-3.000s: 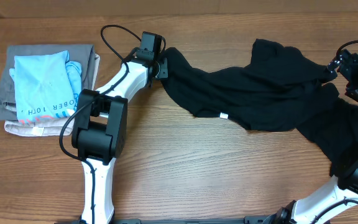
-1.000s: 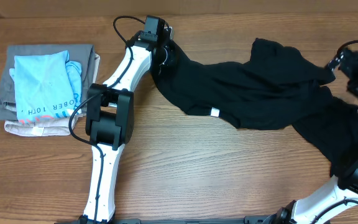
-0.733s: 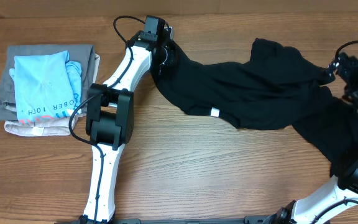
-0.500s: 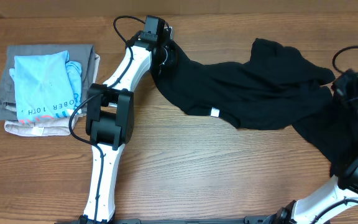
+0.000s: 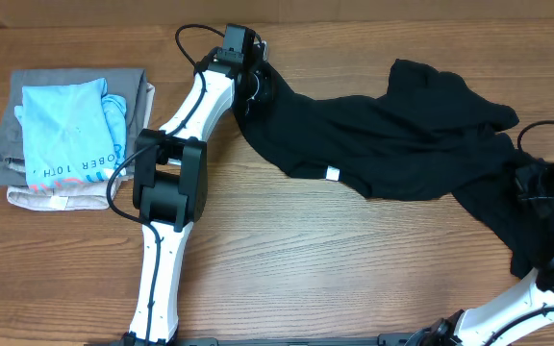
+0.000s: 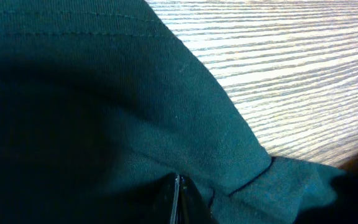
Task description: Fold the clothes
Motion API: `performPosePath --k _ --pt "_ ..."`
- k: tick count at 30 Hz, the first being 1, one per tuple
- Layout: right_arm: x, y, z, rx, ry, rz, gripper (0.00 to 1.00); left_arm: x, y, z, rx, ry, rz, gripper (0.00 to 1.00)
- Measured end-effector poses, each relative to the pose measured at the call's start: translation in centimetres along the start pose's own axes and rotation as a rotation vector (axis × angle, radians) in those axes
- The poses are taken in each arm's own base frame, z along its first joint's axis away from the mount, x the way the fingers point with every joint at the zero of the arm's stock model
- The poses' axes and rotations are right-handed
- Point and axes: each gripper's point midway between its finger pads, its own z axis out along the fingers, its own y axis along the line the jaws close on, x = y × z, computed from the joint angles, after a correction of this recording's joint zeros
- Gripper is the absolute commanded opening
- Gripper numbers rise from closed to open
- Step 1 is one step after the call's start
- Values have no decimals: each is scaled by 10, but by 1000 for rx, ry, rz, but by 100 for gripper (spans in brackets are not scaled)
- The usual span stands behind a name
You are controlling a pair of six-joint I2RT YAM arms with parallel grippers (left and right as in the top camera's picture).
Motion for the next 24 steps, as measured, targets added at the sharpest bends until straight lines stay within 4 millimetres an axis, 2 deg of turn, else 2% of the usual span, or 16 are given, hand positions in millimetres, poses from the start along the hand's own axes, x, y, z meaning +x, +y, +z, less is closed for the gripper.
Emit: performPosePath --k 7,14,18,24 --pt "-20 17 11 -59 -58 -41 4 1 0 0 -1 5 -1 4" --pt "-66 30 12 -138 -209 -40 4 4 8 -3 -52 18 -10 4" --pt "-90 20 11 -169 -266 -3 4 1 17 -4 -116 5 -6 4" --pt "-121 -18 6 -173 -328 89 4 -19 38 -9 -190 -77 4 4"
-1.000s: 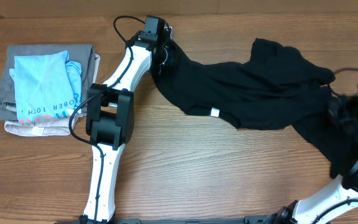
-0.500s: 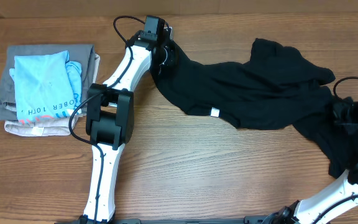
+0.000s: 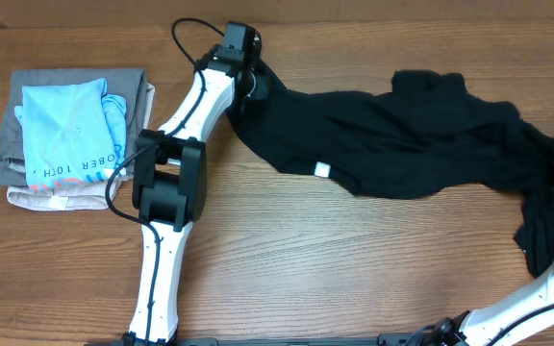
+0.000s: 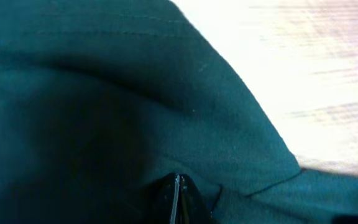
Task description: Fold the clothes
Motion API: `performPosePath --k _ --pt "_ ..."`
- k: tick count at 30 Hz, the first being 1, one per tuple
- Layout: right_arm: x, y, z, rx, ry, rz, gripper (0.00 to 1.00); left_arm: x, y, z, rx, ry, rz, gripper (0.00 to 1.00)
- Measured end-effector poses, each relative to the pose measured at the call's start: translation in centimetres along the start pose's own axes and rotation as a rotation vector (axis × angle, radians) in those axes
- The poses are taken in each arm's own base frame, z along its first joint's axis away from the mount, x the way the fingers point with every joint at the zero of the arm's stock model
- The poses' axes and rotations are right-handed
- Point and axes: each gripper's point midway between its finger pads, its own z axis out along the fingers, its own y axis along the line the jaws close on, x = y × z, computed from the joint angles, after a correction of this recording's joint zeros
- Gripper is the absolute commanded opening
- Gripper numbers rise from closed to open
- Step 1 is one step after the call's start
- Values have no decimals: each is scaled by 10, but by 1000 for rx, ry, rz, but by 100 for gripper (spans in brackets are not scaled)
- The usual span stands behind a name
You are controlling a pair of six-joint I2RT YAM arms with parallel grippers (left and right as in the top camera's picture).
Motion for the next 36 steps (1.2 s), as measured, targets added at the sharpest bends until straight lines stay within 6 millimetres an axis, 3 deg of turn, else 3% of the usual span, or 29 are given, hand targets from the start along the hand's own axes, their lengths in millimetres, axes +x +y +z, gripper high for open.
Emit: performPosePath --k 3,10,17,24,27,31,36 --pt "-10 -13 -1 13 -21 26 4 -15 24 1 -42 -54 -15 4" --pt "-13 -15 -1 19 -34 27 4 -54 85 3 -113 -209 -66 6" --pt "-16 -18 -2 39 -50 23 4 -68 99 4 -143 -280 -53 10" --pt "-20 -21 -1 56 -70 20 7 -70 101 -2 -167 -259 -39 5" --pt "-21 -21 -1 57 -74 19 13 -84 93 -17 -169 -268 -34 6" --pt "-22 -17 -3 43 -59 17 33 -116 73 -58 -153 -327 -22 6" --pt "-25 -10 -9 54 12 20 63 -127 22 -143 -120 -339 13 7"
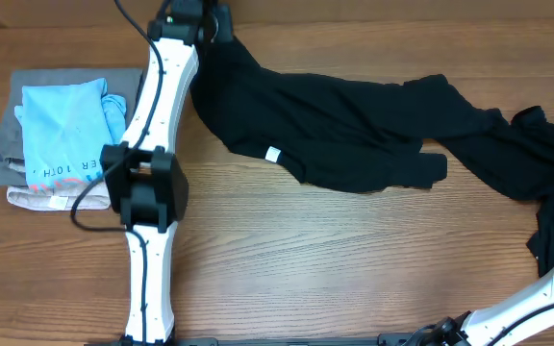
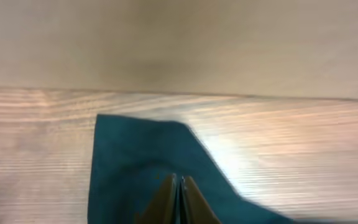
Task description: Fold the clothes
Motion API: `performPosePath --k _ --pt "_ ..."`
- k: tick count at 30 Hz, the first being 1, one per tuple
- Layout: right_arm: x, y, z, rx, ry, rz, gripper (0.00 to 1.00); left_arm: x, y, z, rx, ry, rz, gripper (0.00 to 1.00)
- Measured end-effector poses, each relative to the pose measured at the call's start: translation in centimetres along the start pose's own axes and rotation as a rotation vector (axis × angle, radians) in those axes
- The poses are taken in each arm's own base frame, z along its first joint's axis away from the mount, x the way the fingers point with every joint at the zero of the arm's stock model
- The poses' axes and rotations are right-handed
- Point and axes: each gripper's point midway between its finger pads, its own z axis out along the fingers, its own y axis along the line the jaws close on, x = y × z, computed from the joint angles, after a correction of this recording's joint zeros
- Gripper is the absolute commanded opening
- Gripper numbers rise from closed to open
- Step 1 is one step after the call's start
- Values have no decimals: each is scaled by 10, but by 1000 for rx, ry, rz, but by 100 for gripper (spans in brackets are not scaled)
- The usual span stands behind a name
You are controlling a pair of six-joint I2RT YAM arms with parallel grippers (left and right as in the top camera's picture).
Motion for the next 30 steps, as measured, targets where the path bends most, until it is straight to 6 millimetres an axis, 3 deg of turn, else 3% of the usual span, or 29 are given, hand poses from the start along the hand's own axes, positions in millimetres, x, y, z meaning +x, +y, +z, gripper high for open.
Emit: performPosePath --k 5,7,8,10,11,14,17,20,23,30 --pt "-12 17 -17 -3 52 -35 66 -13 -42 -92 50 16 26 5" --pt "-17 38 -30 -53 58 -76 59 -9 -53 -114 63 33 35 6" --pt "-19 52 -37 -82 57 -103 43 -5 -57 -120 67 48 28 6" --pt "-15 83 -51 -131 65 -164 16 6 -58 -122 58 93 9 4" --pt "-9 95 -55 -148 78 -187 8 13 -57 -119 51 117 1 4" --pt "34 133 -59 -173 157 -306 4 34 -51 -108 22 196 -37 4" --pt "85 156 -57 -146 244 -403 4 50 -47 -99 0 250 -59 4" --pt "128 163 -55 -107 321 -471 4 60 -45 -93 -14 285 -67 8" --pt "151 161 -49 -80 360 -504 4 64 -43 -93 -21 300 -78 9" --pt "169 138 -24 -27 381 -511 4 68 -37 -94 -35 322 -83 10"
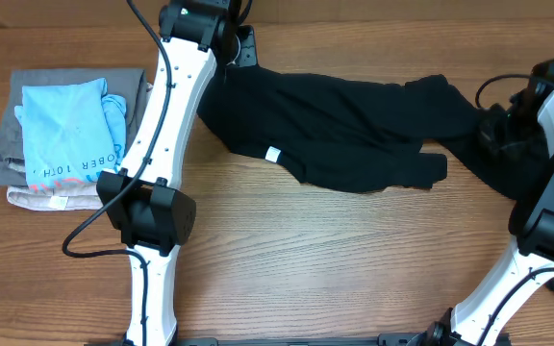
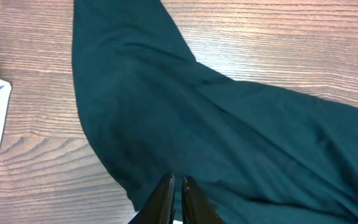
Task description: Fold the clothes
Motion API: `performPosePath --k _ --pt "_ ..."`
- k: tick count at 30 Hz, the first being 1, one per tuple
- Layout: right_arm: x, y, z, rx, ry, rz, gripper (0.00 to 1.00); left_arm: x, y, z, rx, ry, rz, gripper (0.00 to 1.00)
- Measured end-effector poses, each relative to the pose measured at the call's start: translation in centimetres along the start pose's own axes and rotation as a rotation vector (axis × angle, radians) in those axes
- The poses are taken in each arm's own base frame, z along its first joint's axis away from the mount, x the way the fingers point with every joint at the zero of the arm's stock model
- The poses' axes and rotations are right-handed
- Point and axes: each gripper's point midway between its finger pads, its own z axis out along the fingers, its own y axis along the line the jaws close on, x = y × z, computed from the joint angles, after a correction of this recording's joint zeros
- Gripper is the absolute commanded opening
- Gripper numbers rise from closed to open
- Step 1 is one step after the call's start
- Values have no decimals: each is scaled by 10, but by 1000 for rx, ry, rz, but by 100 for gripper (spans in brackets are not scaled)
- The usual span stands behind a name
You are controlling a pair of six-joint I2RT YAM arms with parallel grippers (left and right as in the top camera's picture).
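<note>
A black garment [image 1: 354,125] lies stretched out across the far half of the wooden table [image 1: 354,269], a white label [image 1: 273,155] showing near its front left edge. In the left wrist view it looks dark teal [image 2: 229,124] and lies flat with a few folds. My left gripper [image 1: 245,45] hovers over the cloth's far left corner; its fingers [image 2: 178,182] stand together with only a sliver between them and hold no cloth. My right gripper [image 1: 496,127] sits at the bunched right end of the garment, black against black, so its jaws cannot be made out.
A stack of folded clothes [image 1: 65,135], light blue on top over grey and beige, lies at the table's left side; its pale edge shows in the left wrist view. The left arm reaches up past the stack's right side. The right arm stands at the right edge.
My left gripper held the cloth's corner at the far edge; now it is above the flat cloth, holding nothing. The right arm has come in from the right edge, and the right end is bunched.
The garment lay crumpled from the middle to the right, each gripper at one end. Then the right end was further right. Then the left end was at the far left and the cloth was drawn long. Now it lies spread, the left gripper off it.
</note>
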Motion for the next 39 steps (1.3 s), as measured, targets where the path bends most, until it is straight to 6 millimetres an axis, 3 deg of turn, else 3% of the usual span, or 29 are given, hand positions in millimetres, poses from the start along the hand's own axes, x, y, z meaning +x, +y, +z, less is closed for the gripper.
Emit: performPosePath --k 4,10,19,28,30,32,34,35,36,39 --pt "-1 -6 19 3 -34 -5 4 -1 3 0 -3 0 -5 10" --pt "-17 -4 23 -21 -138 -7 4 -1 5 0 -5 0 -8 10" --pt "-106 3 25 -21 -511 -12 4 -1 5 0 -5 1 -9 7" --pt "-152 -15 19 -2 -725 34 6 4 7 1 -14 21 -8 4" --pt "-157 -26 18 5 -740 54 14 5 7 2 -15 27 -7 4" --pt "-160 -37 14 16 -729 60 45 8 6 4 -12 35 -4 4" --pt "-162 -44 8 29 -692 49 64 9 0 5 0 34 9 4" --pt "-162 -48 4 41 -670 48 87 9 -4 5 6 30 18 4" --pt "-162 -51 -1 51 -650 48 100 10 -10 5 16 28 37 4" --pt "-163 -54 -23 73 -609 43 100 21 -39 3 47 30 103 6"
